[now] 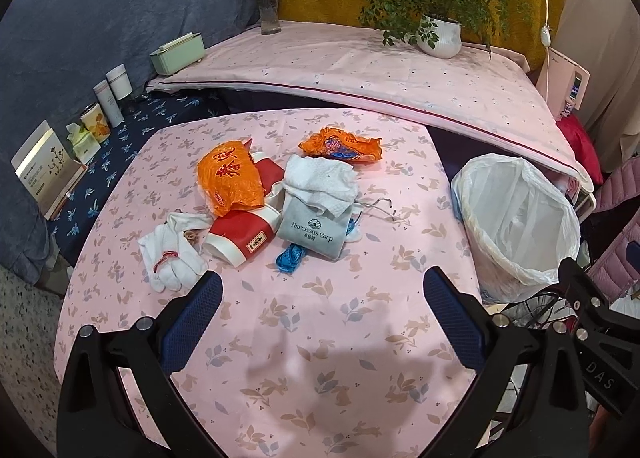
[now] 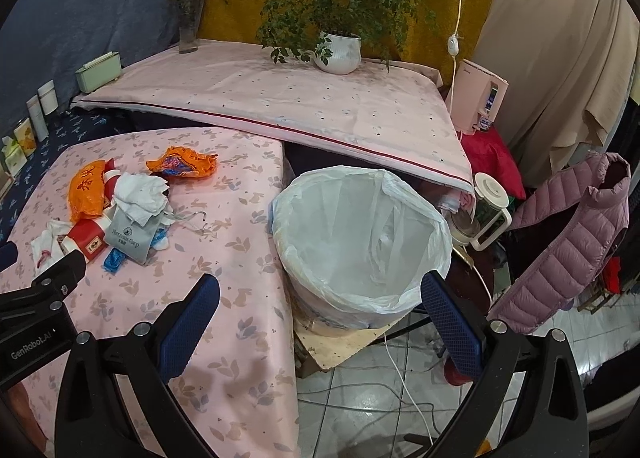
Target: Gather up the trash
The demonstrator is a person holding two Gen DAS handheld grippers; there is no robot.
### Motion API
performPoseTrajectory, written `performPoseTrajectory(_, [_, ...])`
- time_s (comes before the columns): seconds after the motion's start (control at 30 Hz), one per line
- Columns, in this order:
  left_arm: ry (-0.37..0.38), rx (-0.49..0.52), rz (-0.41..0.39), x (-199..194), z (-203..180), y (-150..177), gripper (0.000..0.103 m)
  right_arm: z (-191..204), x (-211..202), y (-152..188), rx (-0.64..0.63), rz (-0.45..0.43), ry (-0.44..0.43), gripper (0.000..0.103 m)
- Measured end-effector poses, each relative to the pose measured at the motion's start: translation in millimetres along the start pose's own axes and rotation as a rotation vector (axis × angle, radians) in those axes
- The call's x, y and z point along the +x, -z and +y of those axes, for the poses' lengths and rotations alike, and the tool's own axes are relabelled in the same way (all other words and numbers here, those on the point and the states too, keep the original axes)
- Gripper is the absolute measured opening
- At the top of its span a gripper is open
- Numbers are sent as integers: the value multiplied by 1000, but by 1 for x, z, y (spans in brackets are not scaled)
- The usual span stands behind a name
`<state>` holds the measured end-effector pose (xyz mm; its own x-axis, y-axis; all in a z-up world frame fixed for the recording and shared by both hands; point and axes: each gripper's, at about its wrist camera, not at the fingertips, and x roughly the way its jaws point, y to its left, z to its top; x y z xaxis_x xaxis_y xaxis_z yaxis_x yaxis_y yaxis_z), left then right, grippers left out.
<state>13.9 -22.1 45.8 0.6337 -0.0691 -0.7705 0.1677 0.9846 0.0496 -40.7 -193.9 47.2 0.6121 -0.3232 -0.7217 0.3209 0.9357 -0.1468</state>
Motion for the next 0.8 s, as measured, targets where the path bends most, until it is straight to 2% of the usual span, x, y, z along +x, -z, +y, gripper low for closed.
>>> performPoseTrajectory(0.8, [-9, 11, -5, 6, -10, -9, 96, -7, 11, -8, 7, 11, -2, 96])
